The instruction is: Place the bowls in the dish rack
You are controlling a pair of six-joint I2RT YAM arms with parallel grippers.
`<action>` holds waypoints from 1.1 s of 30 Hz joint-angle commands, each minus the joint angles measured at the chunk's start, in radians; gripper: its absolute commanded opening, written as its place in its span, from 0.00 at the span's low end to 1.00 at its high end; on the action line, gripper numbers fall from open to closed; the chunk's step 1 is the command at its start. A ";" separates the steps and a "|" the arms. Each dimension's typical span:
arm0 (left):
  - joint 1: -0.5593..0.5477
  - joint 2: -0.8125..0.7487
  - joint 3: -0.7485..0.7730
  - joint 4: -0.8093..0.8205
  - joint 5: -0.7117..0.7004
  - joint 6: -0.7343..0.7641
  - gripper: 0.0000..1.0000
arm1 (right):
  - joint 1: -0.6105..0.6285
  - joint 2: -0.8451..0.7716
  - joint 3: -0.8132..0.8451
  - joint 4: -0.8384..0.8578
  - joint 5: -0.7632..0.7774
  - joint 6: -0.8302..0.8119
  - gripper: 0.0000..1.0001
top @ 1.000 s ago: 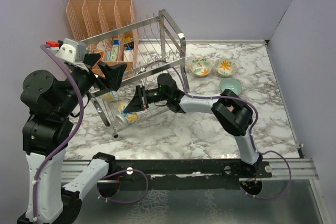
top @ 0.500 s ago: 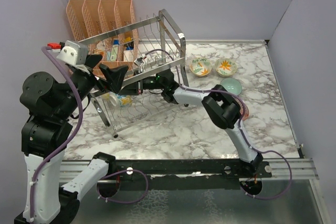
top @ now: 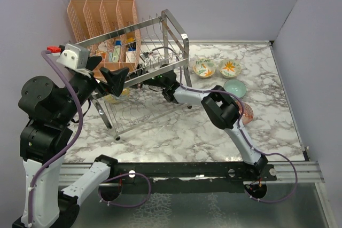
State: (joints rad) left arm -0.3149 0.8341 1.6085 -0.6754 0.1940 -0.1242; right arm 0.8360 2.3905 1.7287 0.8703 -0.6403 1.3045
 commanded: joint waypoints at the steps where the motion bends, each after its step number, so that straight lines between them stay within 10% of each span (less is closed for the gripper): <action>1: -0.006 -0.012 -0.011 -0.012 -0.028 0.016 0.99 | -0.006 0.061 0.090 0.094 0.073 0.031 0.01; 24: -0.019 -0.024 -0.027 -0.020 -0.057 0.033 0.99 | -0.015 0.255 0.230 0.043 0.099 0.127 0.02; 33: -0.022 -0.021 -0.026 -0.019 -0.059 0.036 0.99 | -0.018 0.247 0.219 0.005 0.078 0.084 0.26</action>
State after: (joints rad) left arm -0.3298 0.8215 1.5826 -0.6910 0.1619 -0.0978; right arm 0.8246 2.6339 1.9301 0.8764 -0.5648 1.4277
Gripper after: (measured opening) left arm 0.992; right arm 0.229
